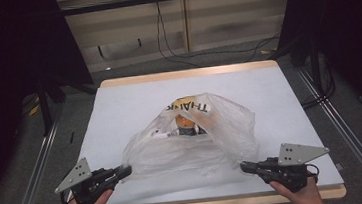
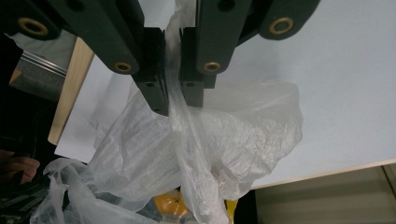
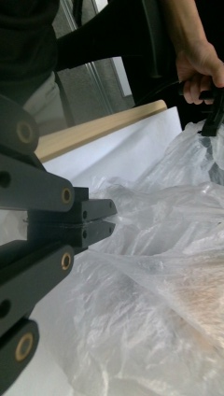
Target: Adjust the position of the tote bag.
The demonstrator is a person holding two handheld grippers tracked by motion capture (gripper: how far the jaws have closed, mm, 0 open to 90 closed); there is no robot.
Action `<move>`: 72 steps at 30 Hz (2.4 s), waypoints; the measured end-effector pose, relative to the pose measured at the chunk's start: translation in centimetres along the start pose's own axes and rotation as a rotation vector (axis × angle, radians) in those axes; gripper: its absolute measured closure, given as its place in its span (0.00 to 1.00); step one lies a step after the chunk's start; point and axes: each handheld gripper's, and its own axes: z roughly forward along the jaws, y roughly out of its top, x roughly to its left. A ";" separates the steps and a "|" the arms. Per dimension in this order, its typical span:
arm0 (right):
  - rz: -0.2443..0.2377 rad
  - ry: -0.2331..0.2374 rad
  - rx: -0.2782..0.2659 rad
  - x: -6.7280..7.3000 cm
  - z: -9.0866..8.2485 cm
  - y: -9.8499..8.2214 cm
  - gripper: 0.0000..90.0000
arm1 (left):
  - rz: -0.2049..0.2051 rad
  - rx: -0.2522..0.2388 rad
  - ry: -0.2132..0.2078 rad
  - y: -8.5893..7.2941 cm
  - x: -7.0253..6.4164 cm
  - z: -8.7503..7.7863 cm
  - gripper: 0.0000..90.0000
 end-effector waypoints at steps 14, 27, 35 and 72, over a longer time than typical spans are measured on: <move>-0.056 -0.023 -0.106 -0.3 -1.5 3.8 1.00 | 0.063 -0.053 0.008 3.6 -0.1 0.2 0.94; -0.099 -0.049 -0.209 -1.6 -2.7 7.8 1.00 | 0.091 -0.100 0.009 7.7 0.4 0.5 0.95; -0.101 -0.050 -0.290 -2.5 -2.9 10.4 1.00 | 0.104 -0.143 0.016 10.0 1.2 0.4 0.95; 0.031 -0.201 -0.410 -9.8 -2.7 14.2 1.00 | 0.021 -0.152 0.034 13.8 5.4 3.5 0.98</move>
